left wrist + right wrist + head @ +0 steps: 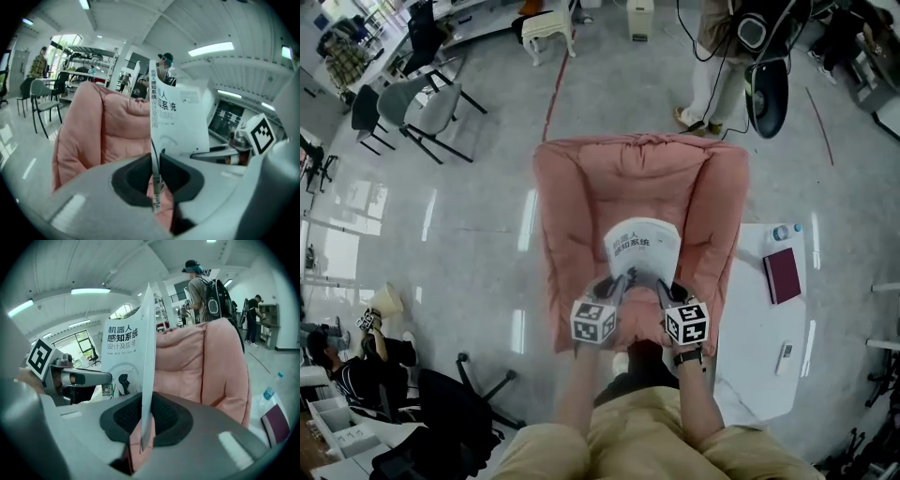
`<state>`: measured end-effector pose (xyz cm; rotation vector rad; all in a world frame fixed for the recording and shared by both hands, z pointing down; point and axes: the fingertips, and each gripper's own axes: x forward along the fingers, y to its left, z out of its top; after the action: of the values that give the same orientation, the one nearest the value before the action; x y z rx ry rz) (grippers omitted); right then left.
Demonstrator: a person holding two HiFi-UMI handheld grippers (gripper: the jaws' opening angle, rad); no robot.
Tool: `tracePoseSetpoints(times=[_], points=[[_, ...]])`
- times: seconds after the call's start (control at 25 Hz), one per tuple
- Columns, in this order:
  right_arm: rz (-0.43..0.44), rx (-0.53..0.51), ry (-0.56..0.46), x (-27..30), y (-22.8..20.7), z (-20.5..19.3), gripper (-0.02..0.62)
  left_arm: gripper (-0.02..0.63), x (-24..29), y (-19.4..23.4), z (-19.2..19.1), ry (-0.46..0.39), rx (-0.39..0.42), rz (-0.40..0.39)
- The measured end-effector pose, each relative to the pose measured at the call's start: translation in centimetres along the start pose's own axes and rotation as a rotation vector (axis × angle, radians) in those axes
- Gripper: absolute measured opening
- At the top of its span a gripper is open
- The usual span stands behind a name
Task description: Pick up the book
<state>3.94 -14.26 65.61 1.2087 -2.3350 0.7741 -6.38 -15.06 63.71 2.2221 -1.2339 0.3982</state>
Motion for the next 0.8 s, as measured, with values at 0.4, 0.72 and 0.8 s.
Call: tracePoseSetpoints(times=[0.4, 0.72, 0.8], points=[[0.023, -0.15, -0.23, -10.0, 7.5, 10.1, 0.054, 0.043, -11.5, -5.3, 9.9, -0.221, 0.107, 0.038], [0.006, -0.239, -0.363, -17.5, 12.7, 16.3, 0.054, 0.044, -19.0, -9.0, 16.3, -0.335, 0.182, -0.005], [0.002, -0.252, -0.403, -19.2, 13.8, 17.6, 0.054, 0.044, -20.8, -10.0, 17.8, -0.359, 0.214, -0.019]])
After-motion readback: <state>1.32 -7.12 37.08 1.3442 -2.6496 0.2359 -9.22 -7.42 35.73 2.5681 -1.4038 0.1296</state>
